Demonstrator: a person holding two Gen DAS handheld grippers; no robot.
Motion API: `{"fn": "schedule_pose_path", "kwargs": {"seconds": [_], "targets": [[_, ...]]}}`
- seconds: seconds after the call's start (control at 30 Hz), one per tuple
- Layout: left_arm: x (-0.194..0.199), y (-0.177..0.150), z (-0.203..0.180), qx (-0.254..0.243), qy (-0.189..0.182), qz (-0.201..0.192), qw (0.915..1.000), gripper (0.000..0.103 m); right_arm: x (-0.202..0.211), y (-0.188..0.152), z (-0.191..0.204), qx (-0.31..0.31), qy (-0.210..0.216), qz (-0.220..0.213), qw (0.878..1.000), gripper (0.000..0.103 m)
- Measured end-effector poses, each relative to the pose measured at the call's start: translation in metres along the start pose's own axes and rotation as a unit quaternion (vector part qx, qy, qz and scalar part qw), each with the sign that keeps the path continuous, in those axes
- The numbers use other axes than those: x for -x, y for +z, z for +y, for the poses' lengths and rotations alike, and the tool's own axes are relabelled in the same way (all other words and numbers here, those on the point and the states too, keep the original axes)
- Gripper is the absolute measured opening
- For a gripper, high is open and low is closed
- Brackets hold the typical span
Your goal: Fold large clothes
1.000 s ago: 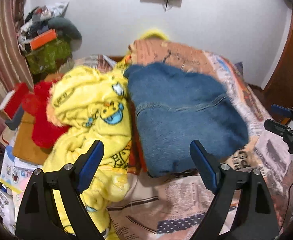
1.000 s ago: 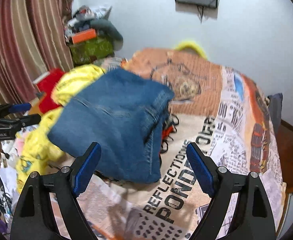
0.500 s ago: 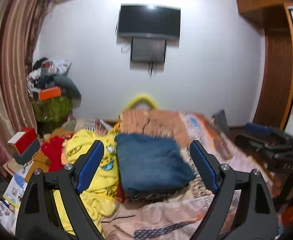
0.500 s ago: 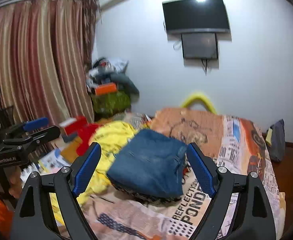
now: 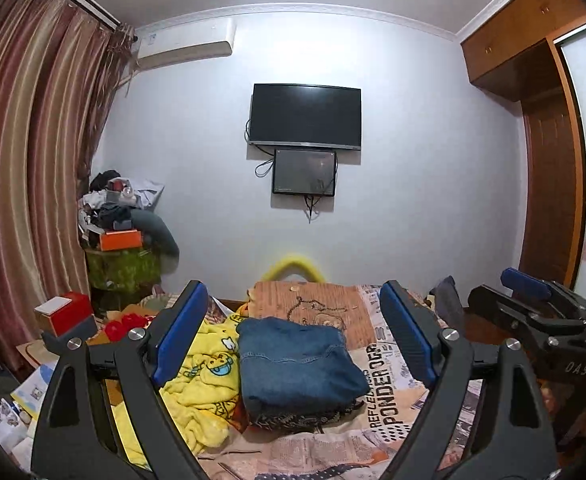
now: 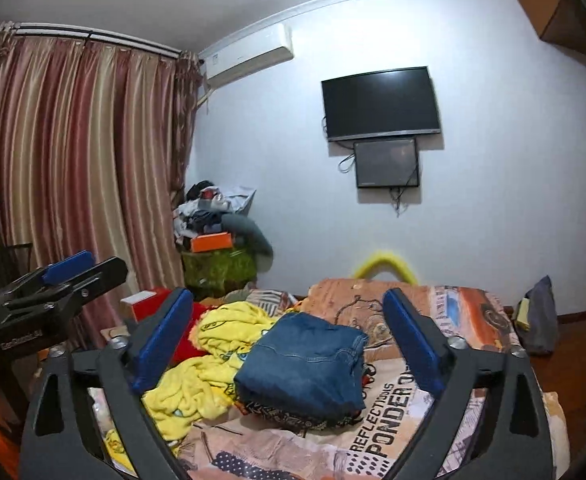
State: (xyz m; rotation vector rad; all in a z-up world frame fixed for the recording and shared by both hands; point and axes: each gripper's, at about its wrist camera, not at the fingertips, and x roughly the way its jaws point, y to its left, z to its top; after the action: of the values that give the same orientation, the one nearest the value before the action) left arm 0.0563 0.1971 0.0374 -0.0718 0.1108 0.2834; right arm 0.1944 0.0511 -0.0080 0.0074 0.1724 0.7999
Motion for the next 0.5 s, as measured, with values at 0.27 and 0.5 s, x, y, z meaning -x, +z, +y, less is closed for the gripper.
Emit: {"fn": "schedule_pose_path", "kwargs": {"seconds": [0.27, 0.5], "targets": [[0.000, -0.012, 0.003, 0.007, 0.007, 0.020, 0.9998, 0.101, 0.004, -0.004, -0.002, -0.016, -0.021, 0.008, 1.000, 0.103], [-0.005, -0.020, 0.005, 0.009, 0.012, 0.033, 0.9993, 0.101, 0.006, -0.002, -0.005, -0.020, -0.026, 0.008, 0.999, 0.103]]}}
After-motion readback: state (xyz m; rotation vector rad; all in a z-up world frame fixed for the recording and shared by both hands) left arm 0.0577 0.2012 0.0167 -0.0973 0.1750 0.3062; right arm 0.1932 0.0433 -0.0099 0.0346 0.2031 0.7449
